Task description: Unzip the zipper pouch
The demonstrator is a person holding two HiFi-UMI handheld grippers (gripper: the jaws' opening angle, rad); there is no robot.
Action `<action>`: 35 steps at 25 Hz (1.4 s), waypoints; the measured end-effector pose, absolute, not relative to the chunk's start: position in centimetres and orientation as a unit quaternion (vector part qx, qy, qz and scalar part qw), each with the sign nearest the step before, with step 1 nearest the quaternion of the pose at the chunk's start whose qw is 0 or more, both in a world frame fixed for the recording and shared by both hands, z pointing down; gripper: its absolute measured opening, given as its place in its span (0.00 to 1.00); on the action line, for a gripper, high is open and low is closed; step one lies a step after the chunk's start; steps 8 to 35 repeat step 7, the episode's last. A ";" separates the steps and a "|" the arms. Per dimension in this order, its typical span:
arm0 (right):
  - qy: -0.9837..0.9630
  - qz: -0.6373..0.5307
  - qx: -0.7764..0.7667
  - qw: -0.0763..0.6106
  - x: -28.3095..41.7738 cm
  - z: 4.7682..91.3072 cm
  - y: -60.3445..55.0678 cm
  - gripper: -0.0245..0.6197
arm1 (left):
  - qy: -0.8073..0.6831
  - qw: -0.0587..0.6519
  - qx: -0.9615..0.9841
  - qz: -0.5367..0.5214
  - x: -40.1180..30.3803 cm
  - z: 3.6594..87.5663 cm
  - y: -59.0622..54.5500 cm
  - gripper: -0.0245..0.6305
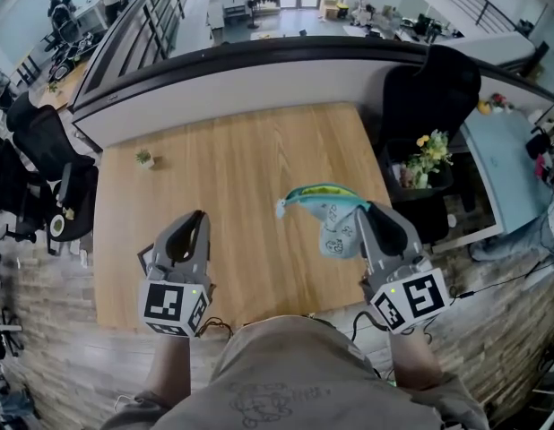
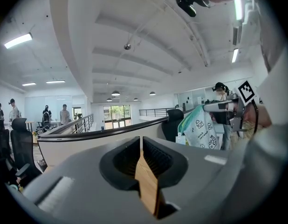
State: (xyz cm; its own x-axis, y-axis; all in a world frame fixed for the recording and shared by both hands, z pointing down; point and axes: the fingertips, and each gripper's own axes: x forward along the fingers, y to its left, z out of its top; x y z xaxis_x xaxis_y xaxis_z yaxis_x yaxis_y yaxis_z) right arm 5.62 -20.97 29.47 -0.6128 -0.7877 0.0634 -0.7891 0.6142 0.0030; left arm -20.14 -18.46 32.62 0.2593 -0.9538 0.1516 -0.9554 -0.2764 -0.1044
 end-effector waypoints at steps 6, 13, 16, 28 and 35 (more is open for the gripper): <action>-0.902 0.003 0.432 0.025 5.1 28.8 -20.2 0.12 | -0.602 0.005 0.793 0.093 -20.3 32.8 -17.8 0.06; -0.902 0.001 0.431 0.025 5.0 28.7 -20.1 0.12 | -0.602 0.005 0.793 0.093 -20.3 32.8 -17.7 0.06; -0.902 0.001 0.431 0.025 5.0 28.7 -20.1 0.12 | -0.602 0.005 0.793 0.093 -20.3 32.8 -17.7 0.06; -0.902 0.001 0.431 0.025 5.0 28.7 -20.1 0.12 | -0.602 0.005 0.793 0.093 -20.3 32.8 -17.7 0.06; -0.902 0.001 0.431 0.025 5.0 28.7 -20.1 0.12 | -0.602 0.005 0.793 0.093 -20.3 32.8 -17.7 0.06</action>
